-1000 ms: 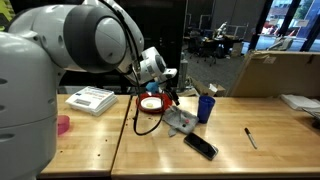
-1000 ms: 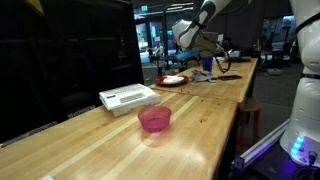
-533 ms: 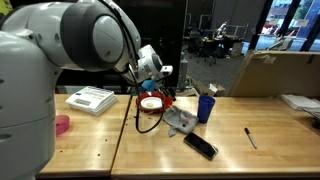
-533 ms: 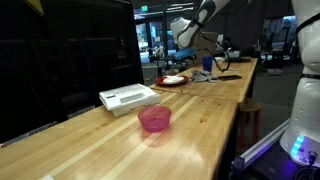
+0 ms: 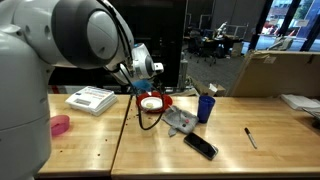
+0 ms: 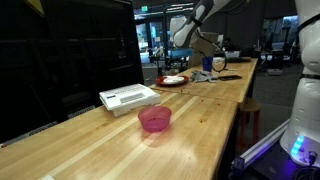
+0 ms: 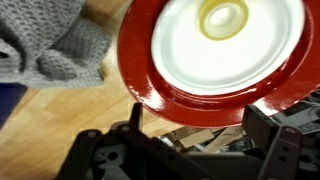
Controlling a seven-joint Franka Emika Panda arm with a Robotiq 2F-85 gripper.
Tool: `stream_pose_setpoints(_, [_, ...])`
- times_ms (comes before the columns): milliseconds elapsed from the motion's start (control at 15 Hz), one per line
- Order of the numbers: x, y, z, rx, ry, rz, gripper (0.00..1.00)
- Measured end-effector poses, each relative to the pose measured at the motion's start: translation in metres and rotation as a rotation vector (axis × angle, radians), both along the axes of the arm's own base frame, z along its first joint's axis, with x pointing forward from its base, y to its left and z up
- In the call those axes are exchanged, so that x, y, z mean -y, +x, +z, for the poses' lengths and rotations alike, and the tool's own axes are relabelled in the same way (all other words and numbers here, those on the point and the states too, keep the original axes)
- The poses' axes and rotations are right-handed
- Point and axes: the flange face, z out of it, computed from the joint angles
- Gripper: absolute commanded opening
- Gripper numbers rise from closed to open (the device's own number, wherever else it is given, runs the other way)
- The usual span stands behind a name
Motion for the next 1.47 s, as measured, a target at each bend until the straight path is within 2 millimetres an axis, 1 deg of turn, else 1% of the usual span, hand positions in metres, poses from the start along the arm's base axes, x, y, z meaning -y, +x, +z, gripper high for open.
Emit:
stream_pose_setpoints(200, [-0.02,-0.007,-0.006,-0.048,0.078,0.1,1.0])
stream_pose_setpoints(400, [-0.031,-0.014,-0.012,-0.142,0.136,0.154,1.0])
stream_pose_setpoints(533, [-0.032,-0.021,-0.011,-0.22,0.134,0.162,1.0])
stream_pose_setpoints(800, [-0.025,-0.039,0.003,-0.34,0.108,0.14,1.0])
stream_pose_setpoints(933, [-0.024,-0.045,0.006,-0.38,0.104,0.131,1.0])
stream_pose_setpoints(1067, [-0.023,-0.049,0.003,-0.408,0.105,0.126,1.0])
stream_pose_setpoints(1467, [-0.022,-0.06,-0.017,-0.455,0.11,0.118,1.0])
